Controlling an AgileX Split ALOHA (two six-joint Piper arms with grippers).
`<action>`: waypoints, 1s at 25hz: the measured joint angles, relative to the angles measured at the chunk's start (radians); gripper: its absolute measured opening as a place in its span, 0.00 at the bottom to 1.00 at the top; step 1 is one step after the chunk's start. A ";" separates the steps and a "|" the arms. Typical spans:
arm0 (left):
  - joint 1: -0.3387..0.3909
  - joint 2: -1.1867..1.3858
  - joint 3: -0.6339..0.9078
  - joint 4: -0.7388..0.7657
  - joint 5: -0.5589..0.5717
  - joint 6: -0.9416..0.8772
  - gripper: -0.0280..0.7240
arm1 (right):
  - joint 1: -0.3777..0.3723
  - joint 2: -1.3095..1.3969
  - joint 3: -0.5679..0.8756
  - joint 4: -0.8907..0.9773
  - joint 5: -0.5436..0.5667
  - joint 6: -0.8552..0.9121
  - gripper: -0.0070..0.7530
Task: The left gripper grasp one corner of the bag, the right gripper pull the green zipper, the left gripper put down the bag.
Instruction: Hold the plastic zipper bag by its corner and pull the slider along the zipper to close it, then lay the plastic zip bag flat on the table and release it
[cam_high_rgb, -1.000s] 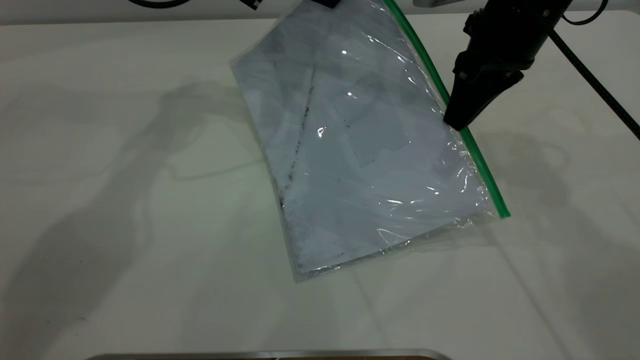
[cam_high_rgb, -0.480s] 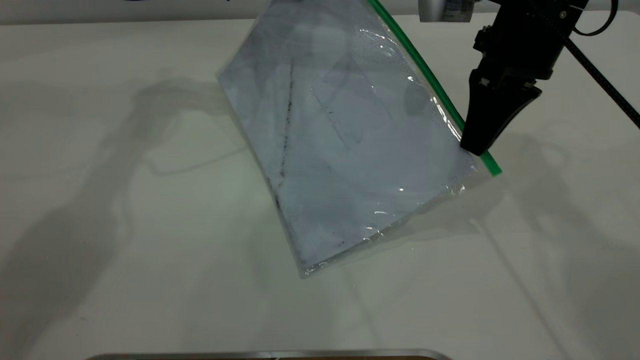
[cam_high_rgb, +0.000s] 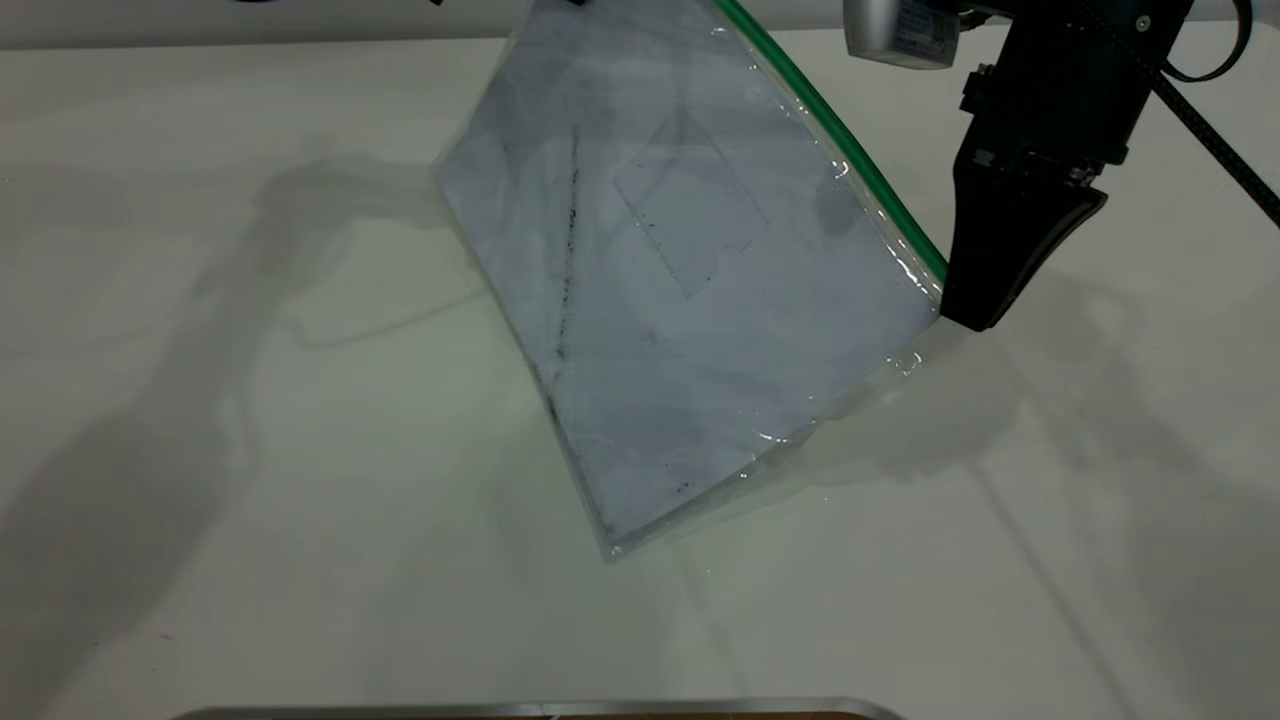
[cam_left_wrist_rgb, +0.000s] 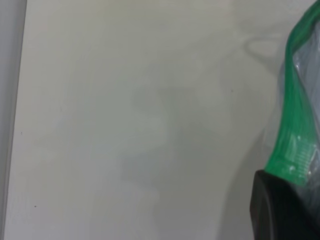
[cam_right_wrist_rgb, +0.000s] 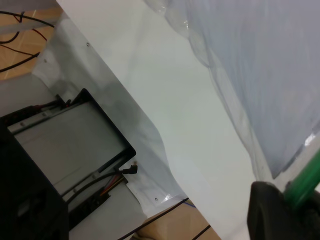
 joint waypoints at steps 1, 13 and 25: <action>0.000 0.000 0.000 0.001 0.000 -0.001 0.11 | 0.000 0.000 0.000 0.000 0.000 0.002 0.09; 0.004 -0.001 -0.001 0.034 0.031 -0.037 0.11 | -0.003 0.000 0.002 -0.009 -0.087 0.021 0.42; -0.032 -0.005 -0.002 0.088 -0.009 -0.372 0.43 | -0.004 0.000 0.002 -0.028 -0.317 0.022 0.65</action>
